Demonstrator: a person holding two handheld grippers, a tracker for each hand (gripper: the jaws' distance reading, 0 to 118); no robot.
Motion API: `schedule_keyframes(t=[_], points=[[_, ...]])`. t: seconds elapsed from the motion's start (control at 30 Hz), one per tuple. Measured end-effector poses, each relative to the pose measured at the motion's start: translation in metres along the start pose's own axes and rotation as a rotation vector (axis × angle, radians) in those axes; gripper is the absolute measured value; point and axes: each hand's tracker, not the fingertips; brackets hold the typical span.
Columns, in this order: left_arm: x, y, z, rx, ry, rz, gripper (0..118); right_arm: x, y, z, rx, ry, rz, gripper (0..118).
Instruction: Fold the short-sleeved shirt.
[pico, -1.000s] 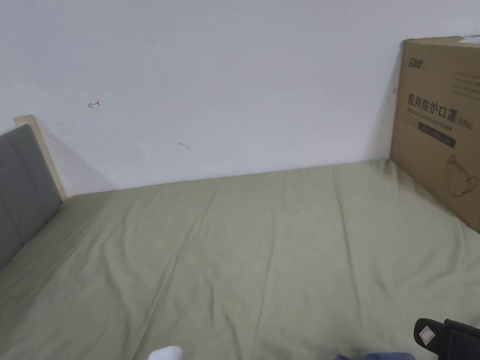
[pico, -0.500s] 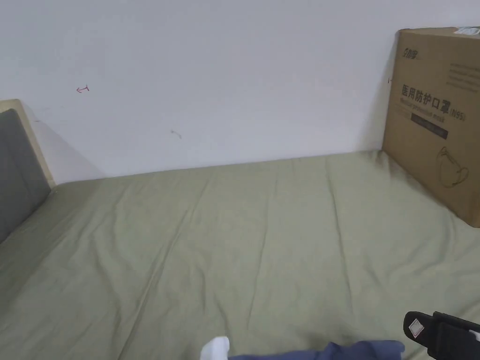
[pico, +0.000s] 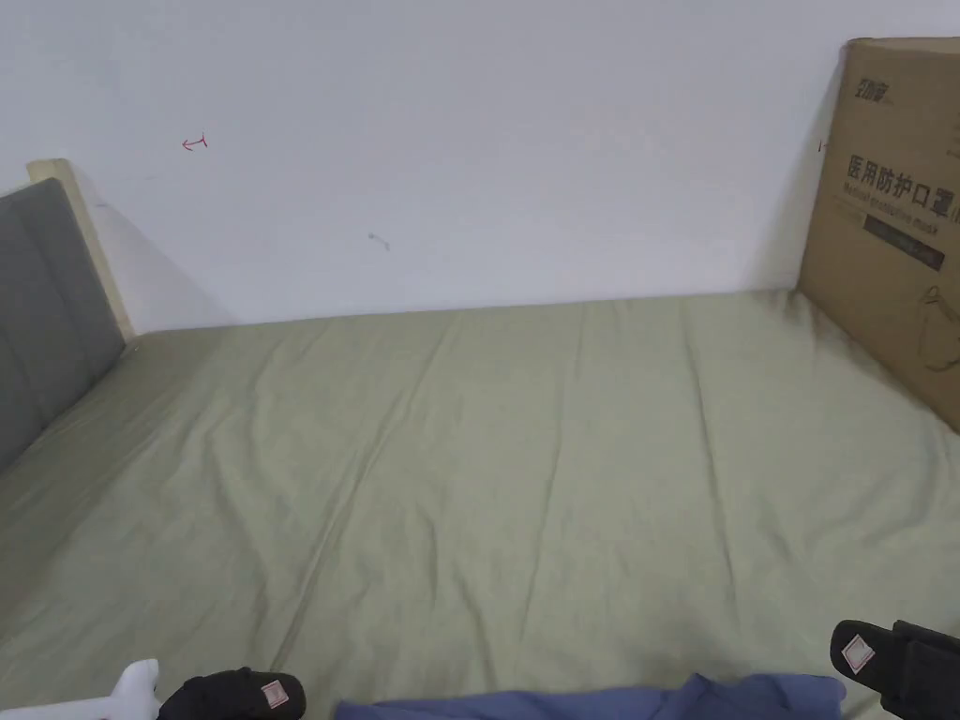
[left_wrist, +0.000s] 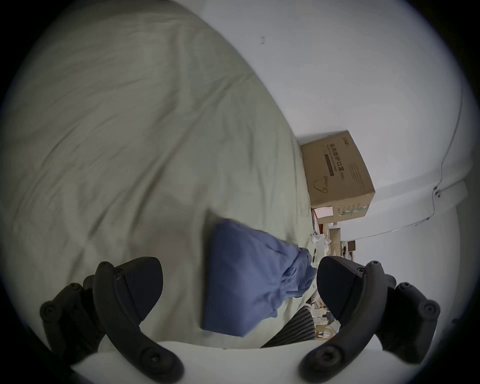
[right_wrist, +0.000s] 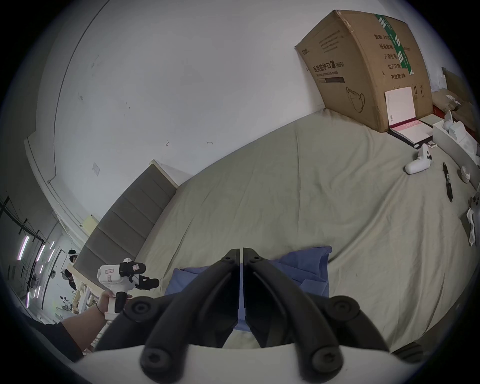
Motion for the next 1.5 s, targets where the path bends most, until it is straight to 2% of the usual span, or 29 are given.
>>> schedule_keyframes(t=[0.17,0.27,0.33,0.4,0.43,0.47,0.5,0.57,0.6,0.63,0.83,0.87,0.97,1.0,1.07,1.17,1.3,1.43,1.47,1.5], points=[[-0.04,-0.013,-0.065,-0.227,-0.318,0.193,118,-0.013,-0.004,-0.009,-0.035,-0.025,0.033,3],[-0.04,-0.019,-0.095,-0.21,-0.452,0.063,118,-0.009,-0.001,-0.012,-0.05,-0.021,0.006,3],[-0.043,-0.022,-0.108,-0.206,-0.482,0.111,118,-0.008,0.0,-0.014,-0.05,-0.015,-0.024,3],[-0.048,-0.022,-0.108,-0.184,-0.49,0.106,107,-0.008,0.002,-0.015,-0.048,-0.01,-0.043,3],[-0.051,-0.022,-0.105,-0.158,-0.451,0.089,107,-0.008,0.002,-0.016,-0.046,-0.012,-0.043,3],[-0.057,-0.022,-0.105,-0.138,-0.297,0.047,78,-0.009,0.003,-0.016,-0.045,-0.013,-0.043,3],[-0.059,-0.023,-0.11,-0.147,-0.077,-0.005,6,-0.008,0.004,-0.017,-0.044,-0.013,-0.04,3],[-0.045,-0.026,-0.104,-0.116,-0.198,0.018,7,-0.008,0.005,-0.018,-0.046,-0.011,-0.032,3],[-0.003,-0.041,-0.094,-0.139,-0.092,-0.063,7,-0.009,0.005,-0.019,-0.047,-0.008,-0.03,3],[0.007,-0.044,-0.092,-0.135,-0.033,-0.112,7,-0.009,0.005,-0.019,-0.047,-0.004,-0.029,3],[0.099,-0.054,-0.031,0.016,0.178,-0.376,7,-0.012,0.007,-0.02,-0.048,0.032,-0.001,3],[0.093,-0.048,-0.02,0.08,0.243,-0.41,7,-0.013,0.008,-0.02,-0.047,0.04,0.007,3],[0.134,-0.063,0.013,0.216,0.521,-0.584,7,-0.013,0.008,-0.018,-0.039,0.059,0.022,3],[0.14,-0.068,0.017,0.239,0.571,-0.63,7,-0.013,0.009,-0.018,-0.037,0.069,0.022,3],[0.153,-0.074,0.019,0.223,0.55,-0.626,7,-0.014,0.006,-0.015,-0.028,0.086,0.018,3],[0.172,-0.085,-0.002,0.135,0.418,-0.546,7,-0.018,0.003,-0.008,-0.02,0.115,0.004,3],[0.203,-0.101,-0.072,0.027,0.382,-0.585,7,-0.018,0.002,0.002,-0.003,0.128,-0.009,3],[0.217,-0.111,-0.142,-0.066,0.337,-0.482,8,-0.008,0.004,0.012,0.015,0.124,-0.022,3],[0.216,-0.113,-0.156,-0.085,0.29,-0.442,12,-0.004,0.005,0.014,0.019,0.119,-0.026,3],[0.214,-0.114,-0.168,-0.107,0.258,-0.413,35,-0.001,0.004,0.017,0.023,0.115,-0.031,3]])
